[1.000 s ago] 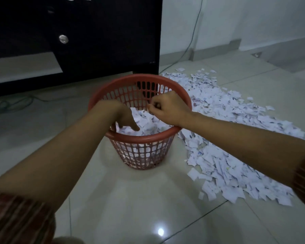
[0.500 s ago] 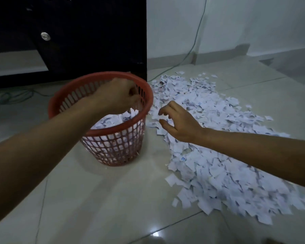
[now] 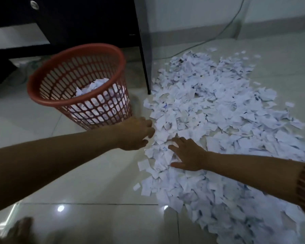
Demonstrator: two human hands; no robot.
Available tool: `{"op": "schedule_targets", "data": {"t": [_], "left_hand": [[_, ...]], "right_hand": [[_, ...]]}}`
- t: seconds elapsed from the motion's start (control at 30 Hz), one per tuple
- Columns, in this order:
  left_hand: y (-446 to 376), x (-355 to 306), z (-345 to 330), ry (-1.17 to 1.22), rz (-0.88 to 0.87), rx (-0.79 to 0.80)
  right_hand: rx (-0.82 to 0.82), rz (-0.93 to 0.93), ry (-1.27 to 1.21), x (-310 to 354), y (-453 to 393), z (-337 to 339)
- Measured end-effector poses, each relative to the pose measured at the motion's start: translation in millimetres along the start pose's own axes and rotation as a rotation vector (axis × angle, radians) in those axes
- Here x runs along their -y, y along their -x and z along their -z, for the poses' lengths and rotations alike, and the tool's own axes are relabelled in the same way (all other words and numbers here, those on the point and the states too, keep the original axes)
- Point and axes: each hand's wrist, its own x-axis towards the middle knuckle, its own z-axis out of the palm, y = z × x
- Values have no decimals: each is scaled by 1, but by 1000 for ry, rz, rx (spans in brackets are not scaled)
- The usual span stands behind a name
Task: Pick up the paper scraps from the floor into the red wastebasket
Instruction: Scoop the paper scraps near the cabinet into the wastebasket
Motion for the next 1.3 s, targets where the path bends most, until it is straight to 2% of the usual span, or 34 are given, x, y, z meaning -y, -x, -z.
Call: {"op": "schedule_targets", "data": {"t": [0.13, 0.23, 0.37, 0.47, 0.57, 0.73, 0.9, 1.0, 1.13, 1.3], "left_hand": [[-14, -18, -13, -45, -25, 239], [-33, -33, -27, 23, -44, 310], [-50, -44, -48, 89, -43, 241], [-64, -40, -60, 7, -63, 238], [-78, -35, -66, 115, 63, 155], [-89, -35, -96, 360, 323, 78], [-99, -23, -127, 465, 487, 0], [-116, -11, -130, 482, 475, -73], [-153, -2, -123, 499, 365, -164], [-183, -20, -143, 498, 367, -69]], "right_hand": [[60, 67, -81, -1, 29, -30], [92, 94, -102, 1, 46, -50], [74, 90, -47, -8, 43, -68], [-34, 121, 9, -22, 27, -61], [-81, 123, 55, -53, 2, -52], [-9, 13, -43, -74, -25, -8], [-201, -13, -79, -92, -33, 24], [-269, -30, -82, -99, -26, 32], [-314, -30, -74, -101, -9, 34], [-385, -46, -76, -101, 5, 34]]}}
